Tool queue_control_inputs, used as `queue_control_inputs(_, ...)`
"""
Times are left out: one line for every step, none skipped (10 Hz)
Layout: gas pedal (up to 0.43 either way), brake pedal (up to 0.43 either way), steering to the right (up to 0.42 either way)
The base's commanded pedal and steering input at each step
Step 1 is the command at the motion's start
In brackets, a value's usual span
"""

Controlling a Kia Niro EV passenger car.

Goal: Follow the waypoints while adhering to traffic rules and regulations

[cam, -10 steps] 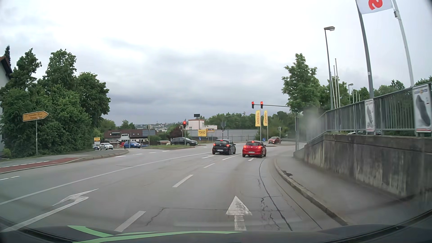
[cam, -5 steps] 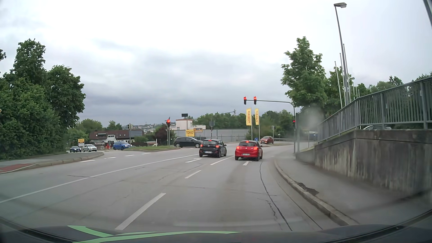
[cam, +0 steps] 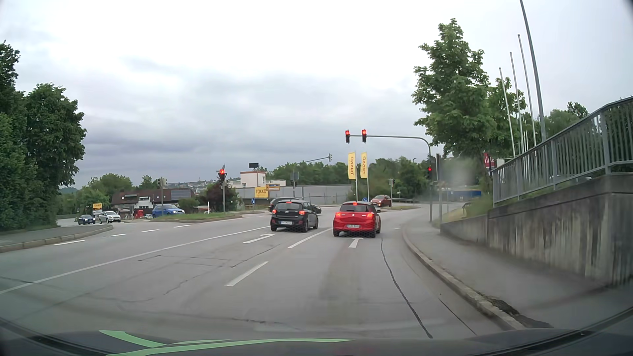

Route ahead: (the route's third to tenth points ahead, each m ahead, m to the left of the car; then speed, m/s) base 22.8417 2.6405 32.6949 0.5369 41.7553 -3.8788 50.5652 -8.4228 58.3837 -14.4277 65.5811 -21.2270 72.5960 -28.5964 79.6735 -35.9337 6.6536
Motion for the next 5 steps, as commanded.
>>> queue_control_inputs(0.000,0.280,0.051)
queue_control_inputs(0.000,0.280,0.051)
queue_control_inputs(0.000,0.287,0.051)
queue_control_inputs(0.000,0.287,0.052)
queue_control_inputs(0.000,0.287,0.052)
